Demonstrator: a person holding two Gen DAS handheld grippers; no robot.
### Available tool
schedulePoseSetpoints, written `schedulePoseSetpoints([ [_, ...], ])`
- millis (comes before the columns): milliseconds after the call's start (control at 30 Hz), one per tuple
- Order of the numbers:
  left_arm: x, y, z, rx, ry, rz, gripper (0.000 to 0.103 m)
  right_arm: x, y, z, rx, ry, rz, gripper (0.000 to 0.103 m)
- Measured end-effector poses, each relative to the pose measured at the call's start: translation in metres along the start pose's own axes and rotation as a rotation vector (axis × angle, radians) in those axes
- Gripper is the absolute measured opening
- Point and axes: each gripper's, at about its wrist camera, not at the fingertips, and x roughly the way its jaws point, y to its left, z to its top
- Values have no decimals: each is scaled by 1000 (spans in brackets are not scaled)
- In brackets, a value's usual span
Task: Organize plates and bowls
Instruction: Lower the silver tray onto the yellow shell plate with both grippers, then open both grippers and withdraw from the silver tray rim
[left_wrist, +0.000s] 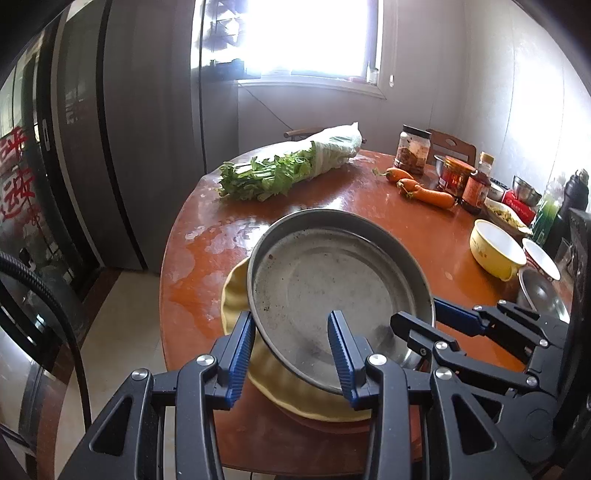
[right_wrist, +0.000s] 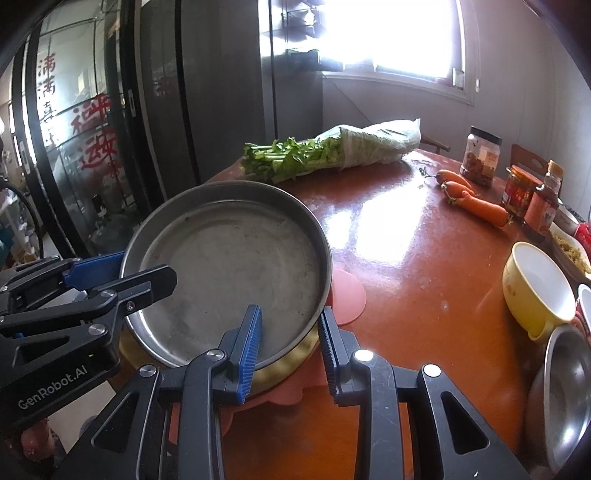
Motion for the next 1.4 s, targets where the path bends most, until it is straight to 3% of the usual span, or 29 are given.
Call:
schedulePoseSetpoints([
  [500, 4, -7, -4, 25, 9, -2, 42, 3, 2, -5, -39, 11, -40, 39],
  [800, 4, -7, -3, 22, 13, -16, 48, 2, 3, -5, -37, 16, -28, 41],
  [933, 2, -5, -3, 9, 8, -46, 50, -1, 2, -5, -24, 9, -4, 51],
  [1400, -8, -2, -2, -14, -17, -52, 63, -14, -4, -7, 24, -5, 17, 58],
])
